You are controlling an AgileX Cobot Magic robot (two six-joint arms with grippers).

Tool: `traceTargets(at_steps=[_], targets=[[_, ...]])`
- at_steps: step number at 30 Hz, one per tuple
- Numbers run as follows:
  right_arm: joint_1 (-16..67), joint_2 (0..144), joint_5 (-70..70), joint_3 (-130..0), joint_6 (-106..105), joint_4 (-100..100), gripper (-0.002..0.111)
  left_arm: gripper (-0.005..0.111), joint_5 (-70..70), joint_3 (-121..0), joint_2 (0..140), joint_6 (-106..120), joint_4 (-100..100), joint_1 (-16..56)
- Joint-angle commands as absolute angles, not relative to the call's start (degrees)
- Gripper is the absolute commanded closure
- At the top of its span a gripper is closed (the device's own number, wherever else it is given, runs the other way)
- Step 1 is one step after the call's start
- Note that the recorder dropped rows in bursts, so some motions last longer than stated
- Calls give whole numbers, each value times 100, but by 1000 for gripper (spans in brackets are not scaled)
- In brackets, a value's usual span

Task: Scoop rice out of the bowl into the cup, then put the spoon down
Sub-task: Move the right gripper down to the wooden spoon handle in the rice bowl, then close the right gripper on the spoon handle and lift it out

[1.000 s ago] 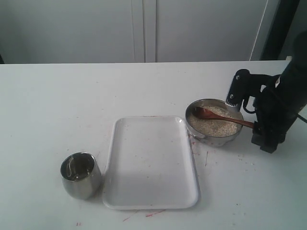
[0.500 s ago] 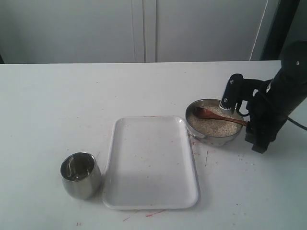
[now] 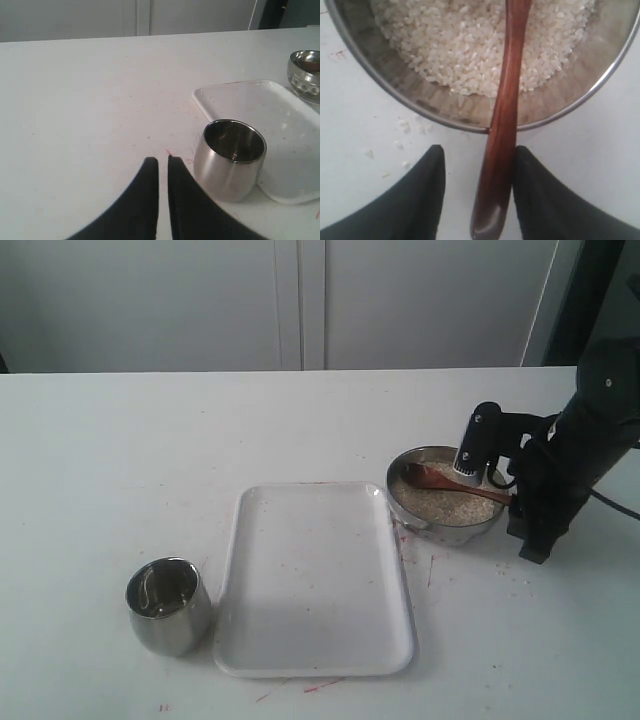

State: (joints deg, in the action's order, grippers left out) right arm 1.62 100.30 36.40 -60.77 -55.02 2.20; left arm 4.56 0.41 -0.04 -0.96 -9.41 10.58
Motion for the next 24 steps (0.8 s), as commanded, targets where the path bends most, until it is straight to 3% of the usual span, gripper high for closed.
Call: traceTargets(at_steps=[1,6,13,24], targets=[[105,10037,3556,-6056,-5522,213,80,92,438,0,0,-106,-978,1074],[105,9997,3591,-6056,-4863,213,107,92,438,0,0,-106,-978,1074],[105,9284,4189,-6056,-4348,213,108,92,438,0,0,-106,-978,1074],[138,7572,5604,-6056,-1702,-152,108,92,438,0,0,-106,-978,1074]])
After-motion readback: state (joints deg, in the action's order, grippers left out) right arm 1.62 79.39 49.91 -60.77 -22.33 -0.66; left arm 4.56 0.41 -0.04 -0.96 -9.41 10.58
